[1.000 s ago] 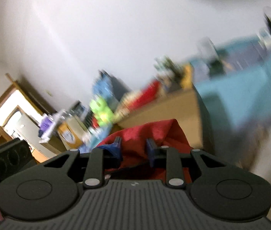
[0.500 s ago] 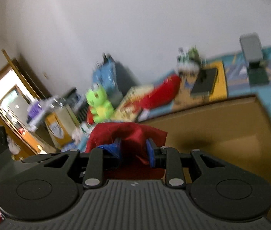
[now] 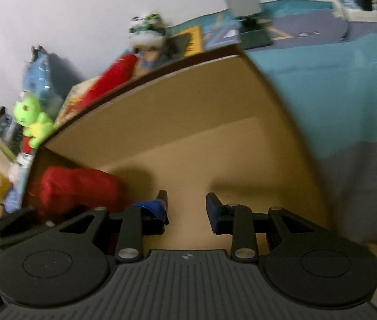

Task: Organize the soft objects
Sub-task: 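Lower the red bundle into the brown box and open the right gripper, then move the right gripper to the white fluffy towel beside the bunny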

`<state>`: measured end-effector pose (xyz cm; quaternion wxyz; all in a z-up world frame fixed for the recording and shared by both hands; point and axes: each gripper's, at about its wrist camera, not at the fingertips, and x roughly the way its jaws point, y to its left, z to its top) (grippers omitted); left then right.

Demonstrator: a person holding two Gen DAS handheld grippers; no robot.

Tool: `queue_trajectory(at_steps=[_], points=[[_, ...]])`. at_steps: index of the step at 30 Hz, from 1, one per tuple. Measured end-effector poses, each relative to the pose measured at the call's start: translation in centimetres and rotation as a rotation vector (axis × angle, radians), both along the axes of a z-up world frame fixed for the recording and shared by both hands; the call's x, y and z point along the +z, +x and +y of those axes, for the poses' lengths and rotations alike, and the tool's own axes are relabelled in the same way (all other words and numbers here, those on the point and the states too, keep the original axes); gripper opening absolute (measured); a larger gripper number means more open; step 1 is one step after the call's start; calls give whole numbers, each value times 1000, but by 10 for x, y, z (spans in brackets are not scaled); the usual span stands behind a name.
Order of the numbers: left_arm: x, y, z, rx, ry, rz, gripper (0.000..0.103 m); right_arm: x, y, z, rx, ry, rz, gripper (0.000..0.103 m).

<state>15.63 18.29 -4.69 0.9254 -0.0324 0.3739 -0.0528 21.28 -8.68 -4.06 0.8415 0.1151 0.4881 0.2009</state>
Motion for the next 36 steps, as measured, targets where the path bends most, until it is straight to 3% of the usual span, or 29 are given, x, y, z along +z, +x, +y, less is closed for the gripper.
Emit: queue_trajectory(at_steps=[3,6,8,14,25,36], points=[[-5,3,0,-6,52,12,46,8,-15,-12,11,-29,-2,14],[-3,4,5,-18,31,18,47,11,-32,-19,5,12,71,15],[3,4,3,-12,55,19,46,15,-44,-24,8,42,72,15],[38,-6,-5,38,105,21,50,42,-60,-38,-28,32,-99,15],[74,-37,-25,213,216,64,52,70,-77,-34,56,64,-265,15],[91,-81,-58,313,255,65,53,83,-110,-55,148,111,-309,15]])
